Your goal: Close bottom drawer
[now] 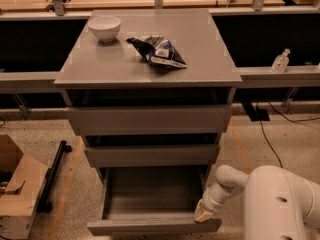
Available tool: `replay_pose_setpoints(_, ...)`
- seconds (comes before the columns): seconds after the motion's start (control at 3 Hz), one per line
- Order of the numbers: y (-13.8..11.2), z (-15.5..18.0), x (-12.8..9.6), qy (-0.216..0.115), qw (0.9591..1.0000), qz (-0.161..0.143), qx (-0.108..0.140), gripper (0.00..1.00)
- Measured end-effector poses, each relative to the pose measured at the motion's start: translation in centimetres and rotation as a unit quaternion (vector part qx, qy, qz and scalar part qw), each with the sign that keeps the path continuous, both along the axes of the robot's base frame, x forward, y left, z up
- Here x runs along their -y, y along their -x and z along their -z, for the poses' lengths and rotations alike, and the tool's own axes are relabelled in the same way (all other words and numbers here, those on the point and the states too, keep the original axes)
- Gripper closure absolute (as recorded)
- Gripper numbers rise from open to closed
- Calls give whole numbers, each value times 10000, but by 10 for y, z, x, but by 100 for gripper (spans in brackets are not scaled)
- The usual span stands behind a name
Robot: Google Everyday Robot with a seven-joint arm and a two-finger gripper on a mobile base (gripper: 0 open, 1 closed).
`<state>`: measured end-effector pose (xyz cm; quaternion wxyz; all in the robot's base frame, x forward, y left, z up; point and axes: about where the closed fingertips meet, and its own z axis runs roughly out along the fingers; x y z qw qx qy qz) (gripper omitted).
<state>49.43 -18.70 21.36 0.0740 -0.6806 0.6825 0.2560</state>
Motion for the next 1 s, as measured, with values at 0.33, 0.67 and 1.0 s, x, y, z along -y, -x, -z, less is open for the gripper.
replay_pose_setpoints(0.33, 0, 0, 0, 0, 10000, 0, 0, 98)
replay_pose_setpoints(0.67, 0, 0, 0, 0, 10000, 0, 0, 77)
replay_pose_setpoints(1.0, 5, -15, -5, 80, 9998, -75, 163, 54)
